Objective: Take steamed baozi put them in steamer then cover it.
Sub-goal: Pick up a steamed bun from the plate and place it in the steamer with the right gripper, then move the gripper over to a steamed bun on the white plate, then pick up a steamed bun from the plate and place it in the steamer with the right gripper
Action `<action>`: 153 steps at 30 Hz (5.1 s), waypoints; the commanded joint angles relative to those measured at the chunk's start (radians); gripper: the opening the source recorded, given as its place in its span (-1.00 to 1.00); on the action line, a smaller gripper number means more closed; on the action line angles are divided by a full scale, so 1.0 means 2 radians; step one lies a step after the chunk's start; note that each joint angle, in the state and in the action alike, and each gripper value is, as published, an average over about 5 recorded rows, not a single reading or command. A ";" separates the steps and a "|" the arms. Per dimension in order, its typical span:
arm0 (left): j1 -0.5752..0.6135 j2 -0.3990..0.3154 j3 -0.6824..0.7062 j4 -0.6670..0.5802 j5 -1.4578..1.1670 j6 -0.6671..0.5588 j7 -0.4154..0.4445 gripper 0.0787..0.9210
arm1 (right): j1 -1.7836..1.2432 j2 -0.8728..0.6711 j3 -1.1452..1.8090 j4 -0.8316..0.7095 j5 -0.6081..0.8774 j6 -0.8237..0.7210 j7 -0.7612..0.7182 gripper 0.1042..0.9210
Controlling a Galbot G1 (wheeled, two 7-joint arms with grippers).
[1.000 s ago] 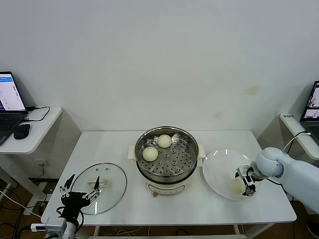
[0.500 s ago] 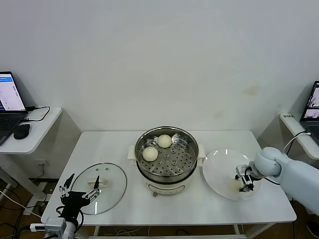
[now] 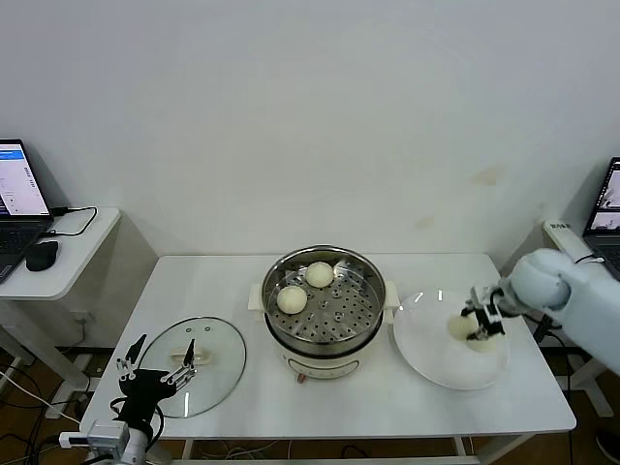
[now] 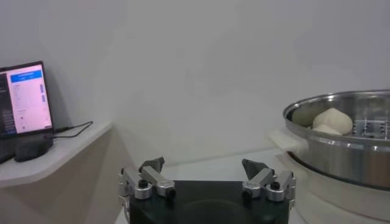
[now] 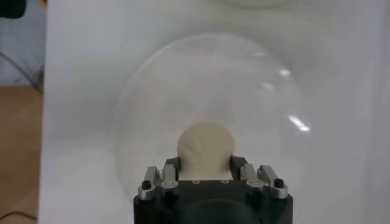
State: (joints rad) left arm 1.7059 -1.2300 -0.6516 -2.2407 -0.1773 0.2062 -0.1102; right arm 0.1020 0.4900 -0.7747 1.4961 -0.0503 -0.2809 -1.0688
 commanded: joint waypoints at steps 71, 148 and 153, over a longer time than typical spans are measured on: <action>-0.003 -0.006 -0.005 -0.002 -0.005 -0.001 -0.001 0.77 | 0.237 0.103 -0.184 0.032 0.062 0.101 -0.010 0.76; -0.001 -0.004 0.001 0.002 0.003 0.002 -0.002 0.77 | 0.052 0.012 -0.001 -0.081 -0.010 0.014 -0.024 0.15; -0.003 -0.001 0.002 0.010 0.002 0.000 -0.001 0.77 | 0.194 0.009 -0.102 -0.036 0.075 -0.017 -0.010 0.16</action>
State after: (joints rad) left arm 1.7035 -1.2355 -0.6493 -2.2372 -0.1728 0.2084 -0.1133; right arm 0.0574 0.5665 -0.6846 1.2711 -0.1660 -0.2248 -1.1035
